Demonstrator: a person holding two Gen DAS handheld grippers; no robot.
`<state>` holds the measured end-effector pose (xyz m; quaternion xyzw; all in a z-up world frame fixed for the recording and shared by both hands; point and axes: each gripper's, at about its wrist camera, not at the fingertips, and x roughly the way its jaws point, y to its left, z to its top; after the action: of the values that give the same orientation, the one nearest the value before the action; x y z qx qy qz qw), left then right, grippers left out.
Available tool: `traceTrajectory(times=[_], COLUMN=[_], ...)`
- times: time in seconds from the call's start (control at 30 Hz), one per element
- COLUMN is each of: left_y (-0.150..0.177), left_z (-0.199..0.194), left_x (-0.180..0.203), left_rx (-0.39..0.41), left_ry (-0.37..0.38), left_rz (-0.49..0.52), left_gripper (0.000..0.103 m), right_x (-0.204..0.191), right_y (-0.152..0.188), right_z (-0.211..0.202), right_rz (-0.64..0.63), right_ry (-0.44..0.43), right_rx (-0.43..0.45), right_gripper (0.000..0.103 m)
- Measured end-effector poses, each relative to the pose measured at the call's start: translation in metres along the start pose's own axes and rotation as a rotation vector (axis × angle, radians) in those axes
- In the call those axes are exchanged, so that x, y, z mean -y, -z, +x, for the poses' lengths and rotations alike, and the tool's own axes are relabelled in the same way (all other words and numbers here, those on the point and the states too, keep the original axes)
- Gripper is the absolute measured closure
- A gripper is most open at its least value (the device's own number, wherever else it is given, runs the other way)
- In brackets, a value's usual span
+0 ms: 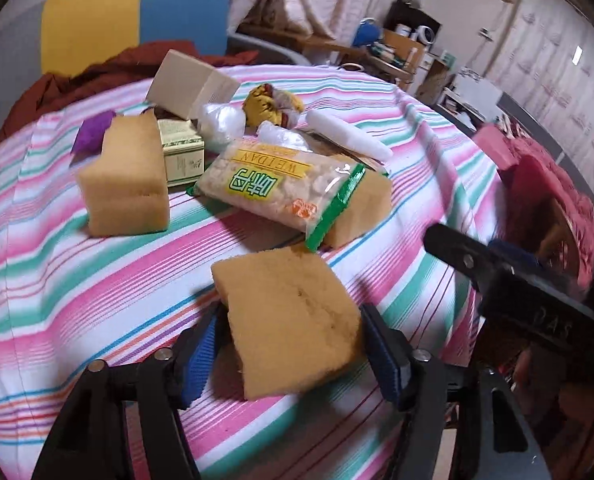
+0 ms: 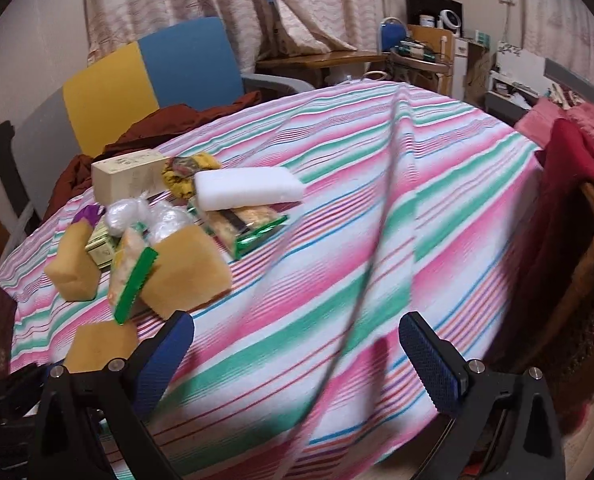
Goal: Organize objects
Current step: 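Grasp a yellow sponge with the left tool while the right tool grasps another sponge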
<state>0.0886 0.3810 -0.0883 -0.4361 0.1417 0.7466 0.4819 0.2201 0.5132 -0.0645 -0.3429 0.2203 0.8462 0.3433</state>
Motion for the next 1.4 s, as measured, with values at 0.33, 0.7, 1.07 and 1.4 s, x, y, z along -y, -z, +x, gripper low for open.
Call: traceTrajectory(times=[0.33,0.7,1.07,1.4], left_y=[0.028,0.059,0.067,0.078], left_z=[-0.029,-0.058,-0.058,-0.073], left_x=[-0.027,-0.060,-0.073,-0.082], left_rx=[0.057,0.113,0.113,0.119], left_ry=[-0.029,-0.070,-0.035,-0.001], left_rz=[0.008,-0.097,-0.119,-0.177], left_gripper=[0.046,0.046,0.041,0.048], right_x=[-0.049,-0.066,-0.063,-0.074], right_y=[-0.007,-0.007,0.005,0.015], right_z=[0.026,0.063,0.048,0.007], right_rz=[-0.236,-0.265,-0.207,-0.211], right_ry=[-0.068,-0.091,-0.101,-0.145], right_rx=[0.048,0.007,-0.019,-0.036], right_gripper=[0.001,0.020,0.039,0.039])
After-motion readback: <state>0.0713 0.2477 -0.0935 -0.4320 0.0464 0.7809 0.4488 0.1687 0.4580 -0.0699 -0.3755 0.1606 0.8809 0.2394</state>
